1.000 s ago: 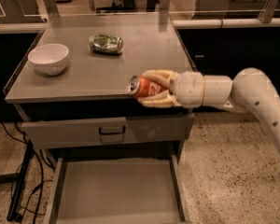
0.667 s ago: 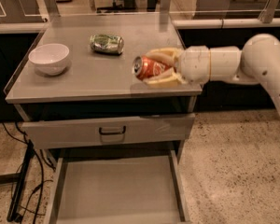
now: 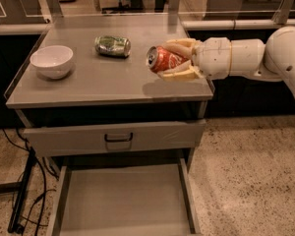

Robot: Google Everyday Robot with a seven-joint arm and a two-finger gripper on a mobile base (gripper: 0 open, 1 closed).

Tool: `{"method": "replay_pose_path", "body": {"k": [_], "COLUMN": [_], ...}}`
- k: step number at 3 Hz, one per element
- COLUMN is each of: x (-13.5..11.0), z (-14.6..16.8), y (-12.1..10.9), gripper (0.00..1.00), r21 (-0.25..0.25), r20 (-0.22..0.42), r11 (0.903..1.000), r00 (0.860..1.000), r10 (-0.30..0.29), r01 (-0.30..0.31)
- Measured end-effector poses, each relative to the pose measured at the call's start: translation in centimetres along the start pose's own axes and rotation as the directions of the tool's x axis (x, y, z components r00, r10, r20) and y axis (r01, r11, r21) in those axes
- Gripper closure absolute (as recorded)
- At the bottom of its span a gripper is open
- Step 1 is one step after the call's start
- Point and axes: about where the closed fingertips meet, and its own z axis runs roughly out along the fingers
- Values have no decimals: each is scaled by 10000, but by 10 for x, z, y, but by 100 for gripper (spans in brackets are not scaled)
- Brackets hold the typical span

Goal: Pick coke can from middle drawer and place on counter

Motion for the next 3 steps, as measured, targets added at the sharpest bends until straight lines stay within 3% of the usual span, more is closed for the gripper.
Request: {"method": "replay_pose_path", "body": {"k": [1, 2, 3], "x": [-9, -23, -25], "z": [6, 18, 18], "y": [-16, -48, -78], "gripper": [100, 100, 100], "r21": [-178, -971, -1879], "r20": [-310, -1470, -3152], "r11": [9993, 9903, 9713], "r00": [9989, 9826, 9276], "r10": [-349, -1134, -2004], "r01": [344, 998, 1460]}}
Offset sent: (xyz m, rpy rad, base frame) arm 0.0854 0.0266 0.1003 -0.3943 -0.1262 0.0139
